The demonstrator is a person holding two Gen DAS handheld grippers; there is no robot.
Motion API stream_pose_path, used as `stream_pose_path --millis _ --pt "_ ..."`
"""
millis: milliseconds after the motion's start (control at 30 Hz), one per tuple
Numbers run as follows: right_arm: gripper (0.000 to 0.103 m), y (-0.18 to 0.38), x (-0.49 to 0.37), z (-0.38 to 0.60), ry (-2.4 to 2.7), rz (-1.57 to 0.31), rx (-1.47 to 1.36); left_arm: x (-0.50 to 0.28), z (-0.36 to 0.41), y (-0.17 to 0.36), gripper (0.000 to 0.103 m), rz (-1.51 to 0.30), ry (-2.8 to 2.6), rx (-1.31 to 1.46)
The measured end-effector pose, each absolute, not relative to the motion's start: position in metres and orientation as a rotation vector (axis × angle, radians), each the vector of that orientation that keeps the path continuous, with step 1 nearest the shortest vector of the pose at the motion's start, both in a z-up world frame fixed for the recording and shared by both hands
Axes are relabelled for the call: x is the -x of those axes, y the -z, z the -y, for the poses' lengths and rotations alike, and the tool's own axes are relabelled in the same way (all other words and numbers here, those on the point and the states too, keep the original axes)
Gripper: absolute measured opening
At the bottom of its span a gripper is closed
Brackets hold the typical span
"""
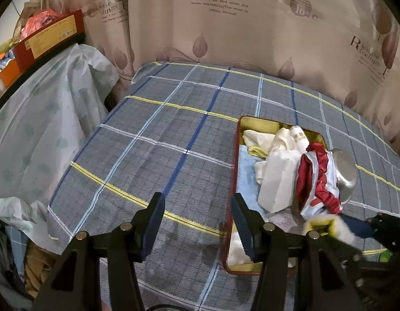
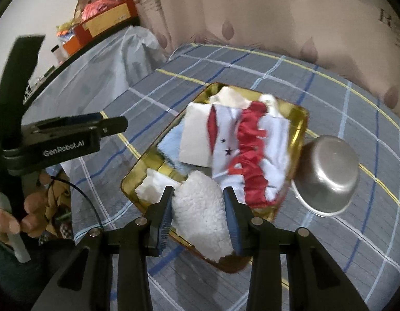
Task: Organize soft objects
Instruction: 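Carry the white fluffy cloth into the gold tray and open the right gripper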
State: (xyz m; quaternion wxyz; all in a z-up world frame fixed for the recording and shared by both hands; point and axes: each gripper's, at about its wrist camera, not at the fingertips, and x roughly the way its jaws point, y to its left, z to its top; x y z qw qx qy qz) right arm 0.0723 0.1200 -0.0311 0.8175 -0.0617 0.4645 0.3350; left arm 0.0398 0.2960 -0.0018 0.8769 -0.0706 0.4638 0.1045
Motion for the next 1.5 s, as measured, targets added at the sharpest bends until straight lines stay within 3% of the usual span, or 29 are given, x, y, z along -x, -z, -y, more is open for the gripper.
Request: stream_pose_path --millis 800,933,1000,1067,1500 --pt "0.032 0.061 -0.103 -0.144 -0.643 -0.992 0.171 -0.043 -0.295 0.011 0.054 -0.988 -0.224 0.134" --pt "0.038 0.063 -0.102 -0.142 -0.651 -1.002 0.143 -0.044 -0.293 0.013 0.054 -0.996 -0.223 0.131" --pt "0.043 0.063 -0.100 -0.140 -0.651 -1.006 0.133 -0.044 -0.292 0.014 0.054 -1.002 -0.218 0.132" --pt "0.055 0.062 -0.098 -0.136 -0.647 -1.009 0.112 -0.044 -0.291 0.016 0.054 -1.007 -0.214 0.134" --pt "0.089 0.043 -0.079 -0.113 -0.558 -0.947 0.017 -0.043 -0.276 0.021 0.054 -1.022 -0.184 0.129"
